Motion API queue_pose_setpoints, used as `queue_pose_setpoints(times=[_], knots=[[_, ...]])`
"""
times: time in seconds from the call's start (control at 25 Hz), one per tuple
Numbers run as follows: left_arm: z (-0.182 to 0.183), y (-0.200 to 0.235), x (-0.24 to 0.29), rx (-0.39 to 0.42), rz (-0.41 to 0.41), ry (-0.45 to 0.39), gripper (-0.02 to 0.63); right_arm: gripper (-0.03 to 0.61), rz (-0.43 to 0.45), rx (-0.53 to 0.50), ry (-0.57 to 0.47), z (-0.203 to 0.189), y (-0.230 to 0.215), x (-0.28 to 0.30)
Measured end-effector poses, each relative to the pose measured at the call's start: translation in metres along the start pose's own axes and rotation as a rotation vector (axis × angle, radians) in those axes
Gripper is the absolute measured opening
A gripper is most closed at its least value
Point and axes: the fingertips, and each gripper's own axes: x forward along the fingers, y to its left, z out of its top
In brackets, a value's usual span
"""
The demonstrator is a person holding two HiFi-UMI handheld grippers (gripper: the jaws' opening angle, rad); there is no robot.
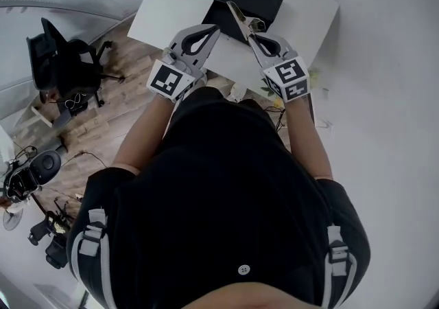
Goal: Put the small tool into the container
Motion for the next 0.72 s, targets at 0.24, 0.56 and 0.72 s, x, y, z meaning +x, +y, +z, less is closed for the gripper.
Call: queue_pose_setpoints(times=[0.24,0.56,0.72], knots=[[-0.017,0.027,0.023,0.017,-0.109,0.044,0.008,0.02,-0.058,-0.012,0.155,-0.017,-0.012,0.031],[-0.039,0.056,0.037,-0.011,-0.204,0.056,0.008,0.02,-0.1,-0.056,0.348,-0.051,-0.027,0.074],[-0.055,0.07,0.04,-0.013,-0.228,0.085,0.008,0.02,-0.094,-0.072,0.444,-0.067,-0.028,0.088]])
